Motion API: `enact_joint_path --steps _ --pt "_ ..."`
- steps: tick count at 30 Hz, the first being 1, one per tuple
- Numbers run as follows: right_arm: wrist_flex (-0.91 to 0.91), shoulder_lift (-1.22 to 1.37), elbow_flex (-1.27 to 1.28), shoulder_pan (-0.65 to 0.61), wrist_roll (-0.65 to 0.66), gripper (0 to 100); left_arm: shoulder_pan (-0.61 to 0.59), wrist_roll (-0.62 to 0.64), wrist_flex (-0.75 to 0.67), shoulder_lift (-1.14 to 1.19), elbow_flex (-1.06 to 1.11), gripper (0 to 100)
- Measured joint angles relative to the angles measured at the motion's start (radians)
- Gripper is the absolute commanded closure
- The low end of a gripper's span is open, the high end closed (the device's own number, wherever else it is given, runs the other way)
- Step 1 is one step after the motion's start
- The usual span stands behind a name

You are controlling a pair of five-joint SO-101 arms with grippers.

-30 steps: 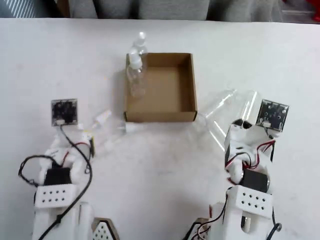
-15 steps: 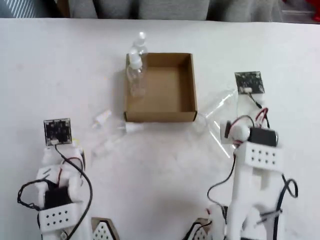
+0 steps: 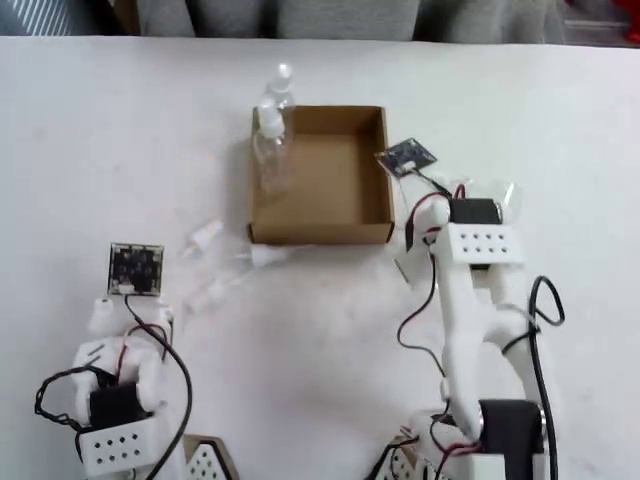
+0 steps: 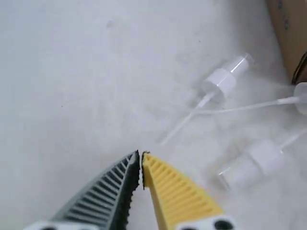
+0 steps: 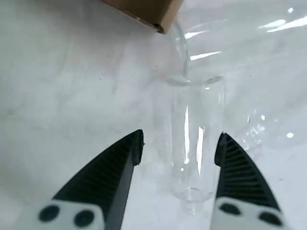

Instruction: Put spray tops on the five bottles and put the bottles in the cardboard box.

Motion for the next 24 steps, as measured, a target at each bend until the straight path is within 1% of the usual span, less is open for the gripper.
enact_joint_path --steps 12,14,17,18,24 --pt "-0.158 0.264 -0.02 0.026 0.144 78.1 0.006 -0.003 0.0 0.0 0.0 98" --pt "-0.166 0.282 -0.023 0.028 0.155 81.4 0.006 -0.003 0.0 0.0 0.0 98" --pt "-0.172 0.296 -0.025 0.028 0.161 91.8 0.006 -0.003 0.0 0.0 0.0 98" --pt "-0.172 0.308 -0.029 0.029 0.161 93.7 0.006 -0.003 0.0 0.0 0.0 98" --pt "-0.17 0.315 -0.038 -0.021 0.164 94.2 0.006 -0.003 0.0 0.0 0.0 98"
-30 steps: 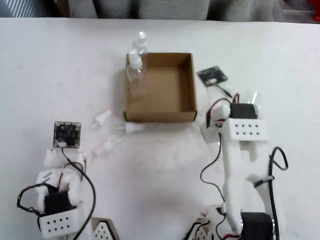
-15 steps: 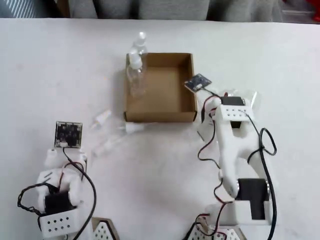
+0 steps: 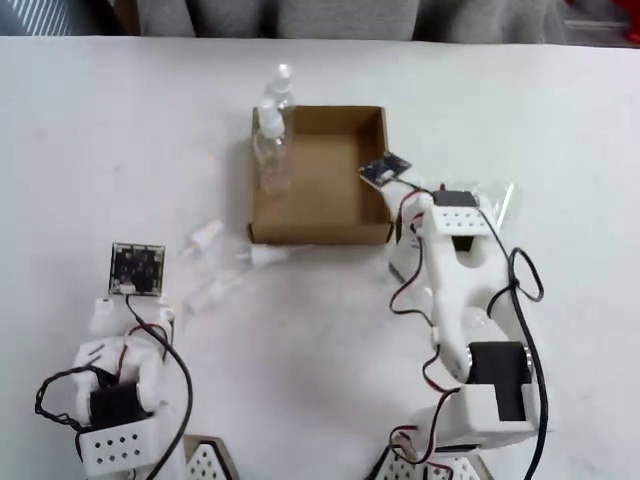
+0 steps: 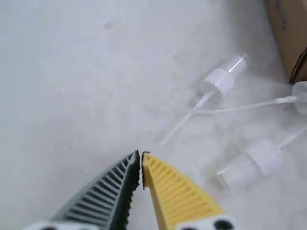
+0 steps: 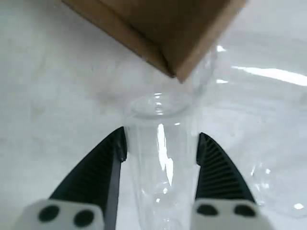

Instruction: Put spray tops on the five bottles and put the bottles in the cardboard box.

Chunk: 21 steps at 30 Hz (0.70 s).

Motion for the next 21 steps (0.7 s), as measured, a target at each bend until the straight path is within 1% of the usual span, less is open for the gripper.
enact_joint_path --steps 3,7,10,13,17,19,21 --pt "0.061 -0.043 0.011 -0.064 0.055 94.2 0.0 0.0 0.0 0.0 0.0 98" --pt "0.198 -0.138 0.043 -0.195 0.161 94.2 0.0 0.0 0.0 0.0 0.0 98" --pt "0.23 -0.256 0.123 -0.305 0.218 94.2 0.0 0.0 0.0 0.0 0.0 98" --pt "0.219 -0.391 0.213 -0.43 0.235 94.2 0.0 0.0 0.0 0.0 0.0 98" --pt "0.132 -0.563 0.35 -0.577 0.245 93.0 0.0 0.0 0.0 0.0 0.0 98" --pt "0.083 -0.611 0.407 -0.631 0.245 88.0 0.0 0.0 0.0 0.0 0.0 98" --pt "0.046 -0.621 0.434 -0.644 0.25 81.4 0.0 0.0 0.0 0.0 0.0 98"
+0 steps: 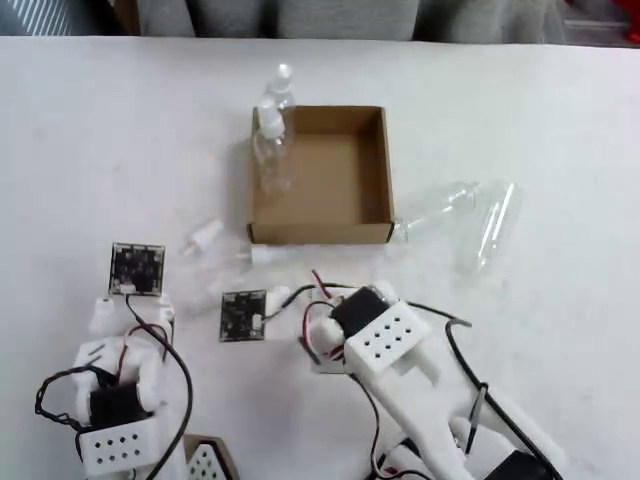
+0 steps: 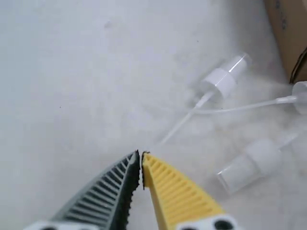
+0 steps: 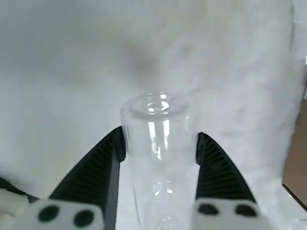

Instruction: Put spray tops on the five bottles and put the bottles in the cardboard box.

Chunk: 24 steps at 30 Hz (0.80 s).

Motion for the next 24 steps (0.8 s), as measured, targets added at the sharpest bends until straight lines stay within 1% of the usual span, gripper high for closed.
enact_joint_path --steps 3,5,10,14,16,18,20,22,23,24 --pt "-0.028 0.018 0.006 0.008 -0.003 72.7 0.0 0.0 0.0 0.0 0.0 98" --pt "-0.034 0.052 0.006 0.008 -0.003 69.0 0.0 0.0 0.0 0.0 0.0 98" --pt "-0.015 0.104 -0.031 0.008 -0.003 67.9 0.0 0.0 0.0 0.0 0.0 98" --pt "0.052 0.106 -0.123 0.006 -0.005 68.0 0.0 0.0 0.0 0.0 0.0 98" --pt "0.098 0.106 -0.184 0.026 -0.002 68.5 0.0 0.0 0.0 0.0 0.0 98" --pt "0.153 0.106 -0.245 0.052 -0.009 73.3 0.0 0.0 0.0 0.0 0.0 98" --pt "0.215 0.106 -0.296 0.083 -0.041 83.1 0.0 0.0 0.0 0.0 0.0 98" --pt "0.27 0.1 -0.311 0.11 -0.061 95.5 0.0 0.0 0.0 0.0 0.0 98" --pt "0.292 0.084 -0.311 0.12 -0.064 99.4 0.0 0.0 0.0 0.0 0.0 98" --pt "0.304 0.063 -0.304 0.127 -0.069 97.7 0.0 0.0 0.0 0.0 0.0 98"
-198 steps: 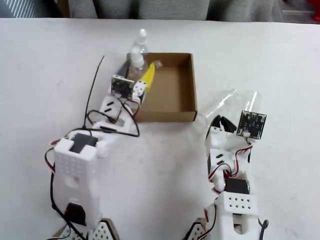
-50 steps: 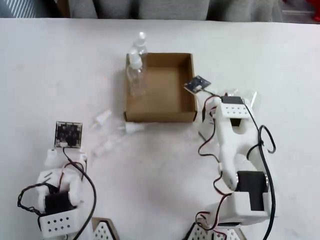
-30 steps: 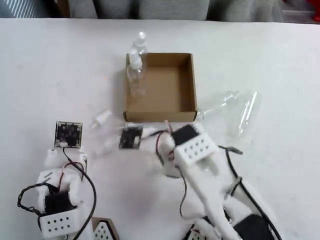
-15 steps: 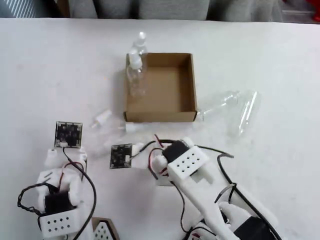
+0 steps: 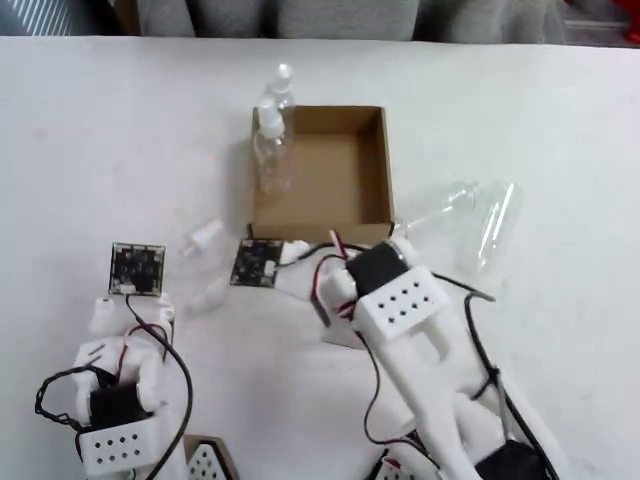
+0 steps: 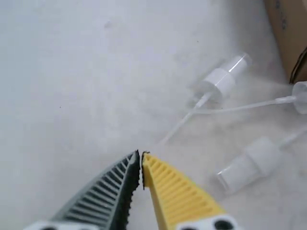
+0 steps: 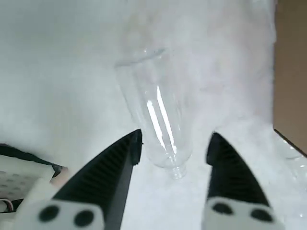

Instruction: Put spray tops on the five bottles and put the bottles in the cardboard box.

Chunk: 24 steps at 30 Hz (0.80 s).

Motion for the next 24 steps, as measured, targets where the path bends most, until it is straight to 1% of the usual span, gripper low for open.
enact_joint_path --steps 2,5,8,10,13,16,19,24 --pt "0.011 -0.075 0.037 0.015 -0.003 94.7 0.0 0.0 0.0 0.0 0.0 98" --pt "0.017 -0.227 0.123 0.046 -0.008 98.2 0.0 0.0 0.0 0.0 0.0 98" --pt "0.026 -0.399 0.245 0.074 -0.021 98.2 0.0 0.0 0.0 0.0 0.0 98" --pt "0.051 -0.502 0.334 0.098 -0.058 98.3 0.0 0.0 0.0 0.0 0.0 98" --pt "0.077 -0.606 0.453 0.106 -0.066 98.3 0.0 0.0 0.0 0.0 0.0 98" --pt "0.077 -0.649 0.516 0.121 -0.041 98.3 0.0 0.0 0.0 0.0 0.0 98" --pt "0.075 -0.654 0.537 0.166 -0.028 98.3 0.0 0.0 0.0 0.0 0.0 98" --pt "-0.025 -0.606 0.632 0.249 0.029 98.3 0.0 0.0 0.0 0.0 0.0 98"
